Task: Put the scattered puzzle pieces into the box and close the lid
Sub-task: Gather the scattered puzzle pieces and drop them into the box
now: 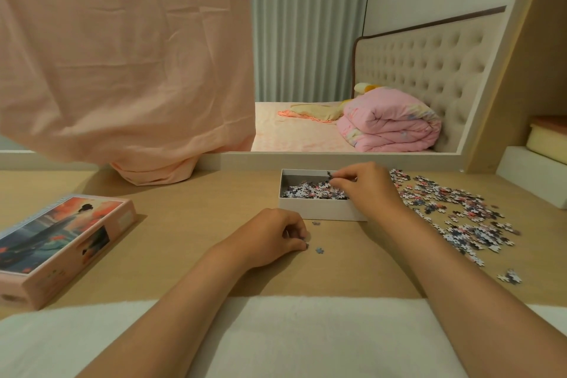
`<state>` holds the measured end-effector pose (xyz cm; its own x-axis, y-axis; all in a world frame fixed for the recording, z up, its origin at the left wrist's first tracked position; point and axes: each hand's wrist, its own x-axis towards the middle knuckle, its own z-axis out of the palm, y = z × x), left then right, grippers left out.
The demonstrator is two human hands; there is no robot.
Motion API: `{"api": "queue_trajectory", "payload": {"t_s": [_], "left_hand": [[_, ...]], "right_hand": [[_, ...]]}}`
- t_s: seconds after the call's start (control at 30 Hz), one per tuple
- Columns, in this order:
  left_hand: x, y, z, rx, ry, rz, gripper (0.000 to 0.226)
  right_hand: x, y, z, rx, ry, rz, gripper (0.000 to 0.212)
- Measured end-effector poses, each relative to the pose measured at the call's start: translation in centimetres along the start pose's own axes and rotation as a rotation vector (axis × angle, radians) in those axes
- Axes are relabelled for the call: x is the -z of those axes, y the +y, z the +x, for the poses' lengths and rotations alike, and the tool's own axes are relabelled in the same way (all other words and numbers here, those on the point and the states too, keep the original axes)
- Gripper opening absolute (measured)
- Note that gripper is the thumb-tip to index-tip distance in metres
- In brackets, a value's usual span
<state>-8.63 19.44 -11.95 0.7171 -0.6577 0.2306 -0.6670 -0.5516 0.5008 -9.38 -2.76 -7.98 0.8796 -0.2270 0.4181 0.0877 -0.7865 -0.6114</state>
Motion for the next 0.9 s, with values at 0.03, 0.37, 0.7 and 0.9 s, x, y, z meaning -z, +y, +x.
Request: {"api": "queue_trajectory", "payload": {"t_s": [0.03, 0.37, 0.7, 0.9], "left_hand": [[-0.1, 0.0, 0.0, 0.001, 0.002, 0.003, 0.009], [0.2, -0.3, 0.3, 0.032, 0.04, -0.04, 0.01], [2.9, -0.6, 5.4, 0.169, 0.358, -0.327, 0.01], [2.0, -0.6, 7.2, 0.097, 0.244, -0.002, 0.029]], "right_hand": [[-0.2, 0.3, 0.1, -0.003, -0.03, -0.091, 0.019], [0.3, -0.4, -0.9, 0.196, -0.04, -0.226, 0.019], [-0.9, -1.1, -2.8, 0.228, -0.474, -0.412, 0.02], [-0.9, -0.5, -2.9, 0.126, -0.549, -0.207, 0.005]]}}
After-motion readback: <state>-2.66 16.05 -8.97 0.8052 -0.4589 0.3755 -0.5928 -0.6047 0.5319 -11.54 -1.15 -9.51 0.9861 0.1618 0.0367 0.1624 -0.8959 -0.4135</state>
